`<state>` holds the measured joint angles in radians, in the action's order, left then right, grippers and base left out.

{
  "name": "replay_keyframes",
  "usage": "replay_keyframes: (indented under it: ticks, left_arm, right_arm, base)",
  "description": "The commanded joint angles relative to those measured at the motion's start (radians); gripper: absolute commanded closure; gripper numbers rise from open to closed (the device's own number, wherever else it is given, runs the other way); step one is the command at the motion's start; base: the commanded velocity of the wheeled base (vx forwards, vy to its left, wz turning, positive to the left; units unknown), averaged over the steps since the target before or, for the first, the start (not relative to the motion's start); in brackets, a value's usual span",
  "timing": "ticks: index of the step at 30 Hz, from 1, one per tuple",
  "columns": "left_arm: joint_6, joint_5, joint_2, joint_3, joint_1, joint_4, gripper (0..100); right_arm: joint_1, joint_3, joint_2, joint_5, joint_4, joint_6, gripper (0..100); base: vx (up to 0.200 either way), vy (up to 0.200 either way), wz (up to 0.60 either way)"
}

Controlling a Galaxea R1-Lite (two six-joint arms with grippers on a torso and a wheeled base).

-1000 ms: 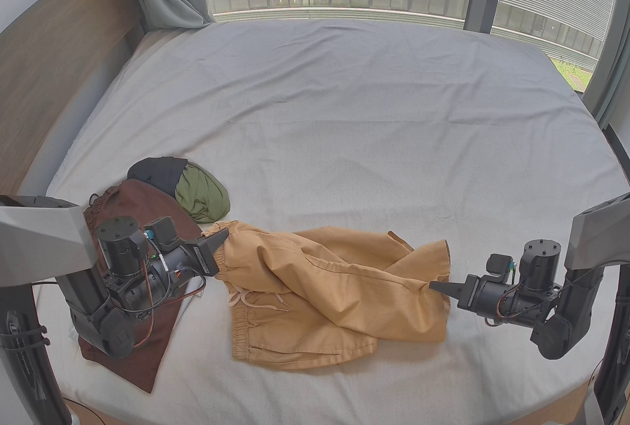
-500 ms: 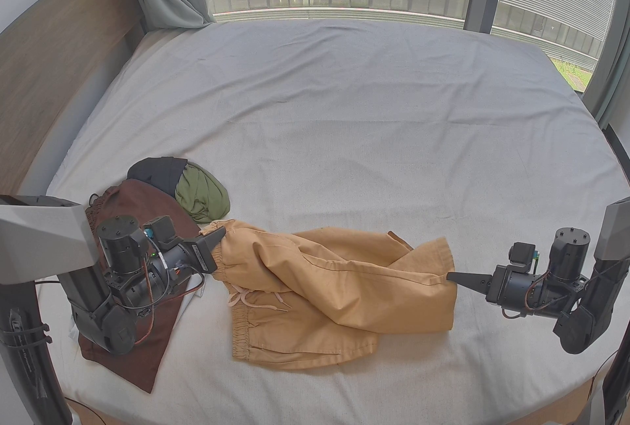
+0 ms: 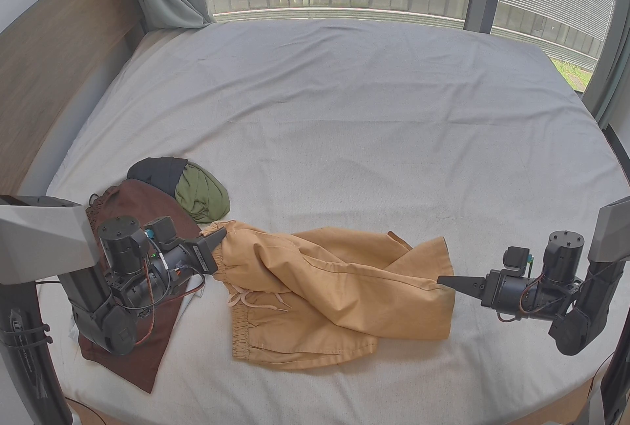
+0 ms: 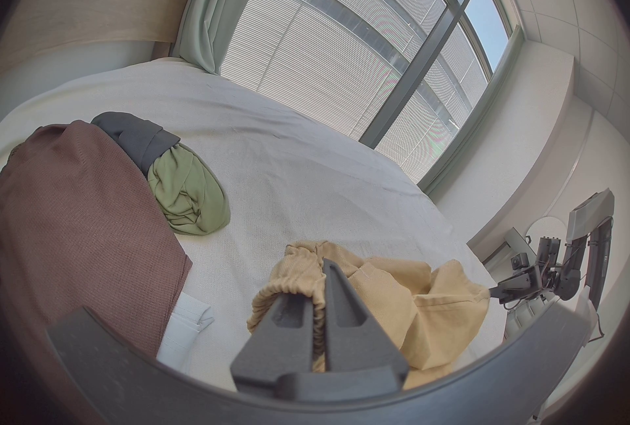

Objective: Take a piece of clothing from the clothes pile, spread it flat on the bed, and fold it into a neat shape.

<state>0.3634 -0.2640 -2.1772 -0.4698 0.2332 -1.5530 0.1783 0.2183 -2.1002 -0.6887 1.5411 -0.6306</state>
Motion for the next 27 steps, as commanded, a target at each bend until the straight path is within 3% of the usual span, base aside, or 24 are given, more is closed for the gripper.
replay_keyframes:
  ticks: [1, 27]
  left_arm:
    - [0.002, 0.0, 0.004, 0.0, 0.0, -0.001, 100]
    - [0.002, 0.0, 0.004, -0.001, 0.0, -0.002, 100]
  right_arm:
    - [0.03, 0.026, -0.081, 0.002, 0.002, 0.002, 0]
    - [0.075, 0.102, -0.142, 0.008, 0.004, 0.0, 0]
  base:
    - [0.0, 0.0, 0.0]
    - [0.0, 0.0, 0.0]
